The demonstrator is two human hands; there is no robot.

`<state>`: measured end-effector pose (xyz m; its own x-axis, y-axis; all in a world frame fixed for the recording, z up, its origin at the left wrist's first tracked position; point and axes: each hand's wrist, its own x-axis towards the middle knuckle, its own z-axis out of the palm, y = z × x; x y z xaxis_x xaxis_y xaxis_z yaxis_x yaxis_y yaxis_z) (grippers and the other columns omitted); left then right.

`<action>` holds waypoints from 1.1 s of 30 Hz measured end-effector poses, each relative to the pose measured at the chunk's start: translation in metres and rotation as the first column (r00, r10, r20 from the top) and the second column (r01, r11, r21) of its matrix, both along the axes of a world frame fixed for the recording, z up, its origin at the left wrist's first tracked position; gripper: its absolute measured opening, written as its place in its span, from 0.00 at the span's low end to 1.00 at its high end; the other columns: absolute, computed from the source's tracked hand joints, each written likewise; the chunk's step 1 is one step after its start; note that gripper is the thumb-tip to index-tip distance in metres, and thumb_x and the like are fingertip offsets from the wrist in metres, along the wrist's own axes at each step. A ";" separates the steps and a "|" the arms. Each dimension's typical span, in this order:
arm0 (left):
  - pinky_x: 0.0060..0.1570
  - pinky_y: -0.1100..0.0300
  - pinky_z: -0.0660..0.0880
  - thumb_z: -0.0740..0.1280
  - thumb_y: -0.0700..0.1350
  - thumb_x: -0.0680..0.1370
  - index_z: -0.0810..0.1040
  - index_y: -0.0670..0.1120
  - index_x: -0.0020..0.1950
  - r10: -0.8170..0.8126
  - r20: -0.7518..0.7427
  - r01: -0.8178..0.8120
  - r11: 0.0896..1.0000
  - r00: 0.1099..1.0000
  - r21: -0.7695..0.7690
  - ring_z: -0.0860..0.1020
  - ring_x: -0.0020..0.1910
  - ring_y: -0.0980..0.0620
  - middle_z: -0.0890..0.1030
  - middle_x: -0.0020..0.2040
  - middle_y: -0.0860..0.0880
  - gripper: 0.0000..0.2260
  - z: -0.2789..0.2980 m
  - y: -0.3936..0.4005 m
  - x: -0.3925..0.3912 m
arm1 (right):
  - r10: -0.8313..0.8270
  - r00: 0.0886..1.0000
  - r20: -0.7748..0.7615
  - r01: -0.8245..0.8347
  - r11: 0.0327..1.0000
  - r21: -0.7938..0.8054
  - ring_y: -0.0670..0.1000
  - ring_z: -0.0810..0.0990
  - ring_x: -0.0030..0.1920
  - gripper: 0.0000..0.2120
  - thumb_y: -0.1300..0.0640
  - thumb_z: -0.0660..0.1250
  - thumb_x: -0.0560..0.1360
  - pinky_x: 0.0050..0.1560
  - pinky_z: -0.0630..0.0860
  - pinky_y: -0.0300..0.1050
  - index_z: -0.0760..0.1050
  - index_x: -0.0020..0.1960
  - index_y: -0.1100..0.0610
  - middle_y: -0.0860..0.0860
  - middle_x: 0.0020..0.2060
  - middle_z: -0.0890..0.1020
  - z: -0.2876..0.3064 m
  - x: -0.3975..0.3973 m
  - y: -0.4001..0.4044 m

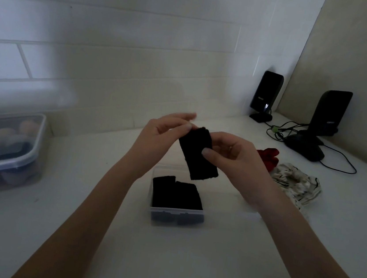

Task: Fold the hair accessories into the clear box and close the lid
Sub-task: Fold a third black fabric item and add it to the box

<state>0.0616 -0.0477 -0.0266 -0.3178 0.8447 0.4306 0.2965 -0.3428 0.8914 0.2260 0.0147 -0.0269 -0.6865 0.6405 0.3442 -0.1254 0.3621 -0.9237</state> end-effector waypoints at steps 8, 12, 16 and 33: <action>0.47 0.67 0.76 0.58 0.36 0.78 0.80 0.49 0.47 -0.157 0.148 0.173 0.979 0.977 -0.106 0.81 0.48 0.57 0.84 0.43 0.56 0.13 0.000 0.004 0.008 | -0.131 0.987 -0.094 0.121 0.987 -0.110 0.48 0.82 0.43 0.07 0.64 0.64 0.76 0.46 0.80 0.44 0.78 0.53 0.58 0.50 0.43 0.84 -0.004 -0.003 -0.001; 0.47 0.67 0.76 0.63 0.30 0.68 0.77 0.54 0.54 -0.172 -0.056 0.169 0.984 0.984 -0.047 0.80 0.51 0.57 0.81 0.51 0.54 0.22 -0.005 0.001 0.008 | -0.074 0.993 -0.086 0.053 0.972 -0.229 0.45 0.75 0.27 0.08 0.59 0.62 0.78 0.24 0.67 0.38 0.78 0.54 0.54 0.47 0.31 0.81 -0.003 -0.001 -0.002; 0.46 0.68 0.75 0.66 0.29 0.69 0.77 0.54 0.47 -0.014 -0.128 0.019 0.999 0.992 0.043 0.79 0.44 0.62 0.81 0.44 0.58 0.19 -0.007 0.002 0.008 | 0.054 0.998 -0.036 -0.061 0.962 -0.265 0.48 0.74 0.27 0.12 0.60 0.65 0.75 0.24 0.65 0.35 0.78 0.58 0.57 0.49 0.34 0.82 -0.002 0.001 -0.001; 0.37 0.63 0.80 0.59 0.34 0.79 0.79 0.45 0.51 -0.097 0.130 0.116 0.981 0.987 -0.153 0.83 0.37 0.56 0.83 0.42 0.47 0.11 -0.004 0.001 0.017 | -0.052 0.997 -0.060 0.047 0.996 -0.079 0.50 0.73 0.31 0.20 0.70 0.68 0.71 0.29 0.71 0.38 0.70 0.60 0.58 0.52 0.41 0.81 -0.006 -0.001 0.001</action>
<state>0.0786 -0.0469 -0.0308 -0.2638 0.9313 0.2512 0.1524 -0.2169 0.9642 0.2254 0.0162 -0.0327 -0.6322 0.6996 0.3330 -0.1669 0.2968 -0.9403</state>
